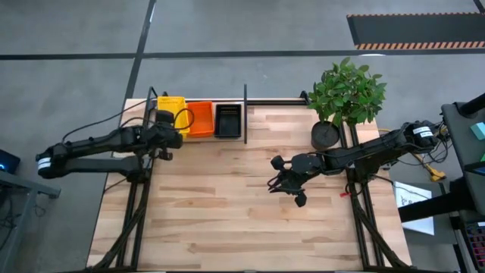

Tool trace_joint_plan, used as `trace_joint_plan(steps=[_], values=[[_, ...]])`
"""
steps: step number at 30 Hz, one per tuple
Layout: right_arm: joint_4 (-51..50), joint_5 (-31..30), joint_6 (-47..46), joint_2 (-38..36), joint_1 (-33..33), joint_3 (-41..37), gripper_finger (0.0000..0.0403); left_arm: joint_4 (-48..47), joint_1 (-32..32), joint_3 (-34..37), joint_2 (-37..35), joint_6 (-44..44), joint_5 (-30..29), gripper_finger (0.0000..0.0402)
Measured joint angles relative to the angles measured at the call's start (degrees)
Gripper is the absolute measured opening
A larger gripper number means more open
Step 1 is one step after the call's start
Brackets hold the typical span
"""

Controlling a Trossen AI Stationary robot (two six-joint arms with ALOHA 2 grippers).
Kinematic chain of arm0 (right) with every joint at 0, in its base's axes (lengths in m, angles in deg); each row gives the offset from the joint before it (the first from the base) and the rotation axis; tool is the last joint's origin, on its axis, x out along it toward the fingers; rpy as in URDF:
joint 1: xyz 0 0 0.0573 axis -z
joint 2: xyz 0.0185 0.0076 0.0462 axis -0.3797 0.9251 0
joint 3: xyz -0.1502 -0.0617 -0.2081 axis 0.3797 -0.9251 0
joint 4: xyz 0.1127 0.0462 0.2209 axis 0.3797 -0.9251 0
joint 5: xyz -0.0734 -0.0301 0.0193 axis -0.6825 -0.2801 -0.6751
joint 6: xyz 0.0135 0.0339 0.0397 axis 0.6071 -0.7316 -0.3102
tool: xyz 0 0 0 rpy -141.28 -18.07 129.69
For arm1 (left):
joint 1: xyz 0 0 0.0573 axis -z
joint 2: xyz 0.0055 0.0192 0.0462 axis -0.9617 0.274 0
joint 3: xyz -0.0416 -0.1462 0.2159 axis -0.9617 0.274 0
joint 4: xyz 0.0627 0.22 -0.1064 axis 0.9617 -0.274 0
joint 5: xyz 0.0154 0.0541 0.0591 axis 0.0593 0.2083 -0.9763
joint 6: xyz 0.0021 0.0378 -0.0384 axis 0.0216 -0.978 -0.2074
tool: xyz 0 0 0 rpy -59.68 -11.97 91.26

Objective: Stack baskets on shelf by color
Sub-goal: Stack the yellow bin on the yellow bin on the shelf

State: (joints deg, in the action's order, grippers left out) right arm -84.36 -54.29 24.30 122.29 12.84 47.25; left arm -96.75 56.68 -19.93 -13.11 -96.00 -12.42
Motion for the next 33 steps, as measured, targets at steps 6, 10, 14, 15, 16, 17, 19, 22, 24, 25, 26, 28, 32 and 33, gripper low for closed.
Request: trace_joint_plan(steps=[6, 10, 14, 15, 16, 17, 19, 22, 24, 25, 26, 28, 32, 33], values=[[-0.02, -0.02, -0.53, 0.00, 0.00, 0.00, 0.0031, 1.59, -0.14, -0.11, 2.12, 0.14, -0.03, 0.0000], [-0.04, -0.04, -0.52, 0.00, 0.00, 0.00, 0.0031, 1.58, -0.14, -0.11, 2.52, 0.45, -0.01, 0.0006], [-0.04, -0.02, -0.49, 0.02, 0.00, 0.00, 0.0031, 1.58, -0.14, -0.11, 1.52, 0.47, 0.01, 0.0030], [-0.04, -0.02, -0.49, 0.02, 0.01, 0.00, 0.0031, 1.58, -0.14, -0.11, 1.13, 0.48, -0.01, 0.0036], [-0.04, -0.02, -0.49, 0.02, 0.00, 0.00, 0.0031, 1.56, -0.14, -0.11, 0.73, 0.48, -0.01, 0.0043], [-0.07, -0.02, -0.47, 0.02, 0.01, 0.00, 0.0031, 1.55, -0.14, -0.11, 0.39, 0.49, -0.01, 0.0049], [-0.07, -0.02, -0.47, 0.02, 0.00, 0.00, 0.0031, 1.56, -0.14, -0.11, -0.34, 0.51, -0.01, 0.0061], [-0.22, -0.02, -0.80, 0.02, 0.02, 0.00, 0.0031, 1.55, -0.14, -0.11, -1.33, 1.35, -0.01, 0.0073], [-0.56, -0.02, -1.23, 0.02, 0.02, 0.00, 0.0031, 1.47, -0.07, -0.26, -1.63, 4.54, 0.04, 0.0077], [-0.74, 0.00, -1.53, 0.02, 0.01, 0.00, 0.0031, 1.57, -0.01, -0.54, -1.70, 6.56, 0.18, 0.0078], [-0.93, 0.00, -1.79, 0.02, 0.01, 0.00, 0.0031, 1.58, -0.01, -0.83, -1.76, 8.55, 0.43, 0.0079], [-1.02, 0.00, -1.83, 0.02, 0.02, -0.05, 0.0031, 1.84, -0.01, -1.42, -1.65, 12.04, 1.52, 0.0079], [-0.98, -0.01, -1.83, 0.02, 0.02, -0.46, 0.0031, 8.78, -0.01, -1.73, -0.27, 21.82, 1.67, 0.0079], [-1.02, -0.06, -1.83, 0.02, 0.04, -0.57, 0.0031, 10.74, -0.01, -1.73, 0.40, 23.91, 1.80, 0.0079]])
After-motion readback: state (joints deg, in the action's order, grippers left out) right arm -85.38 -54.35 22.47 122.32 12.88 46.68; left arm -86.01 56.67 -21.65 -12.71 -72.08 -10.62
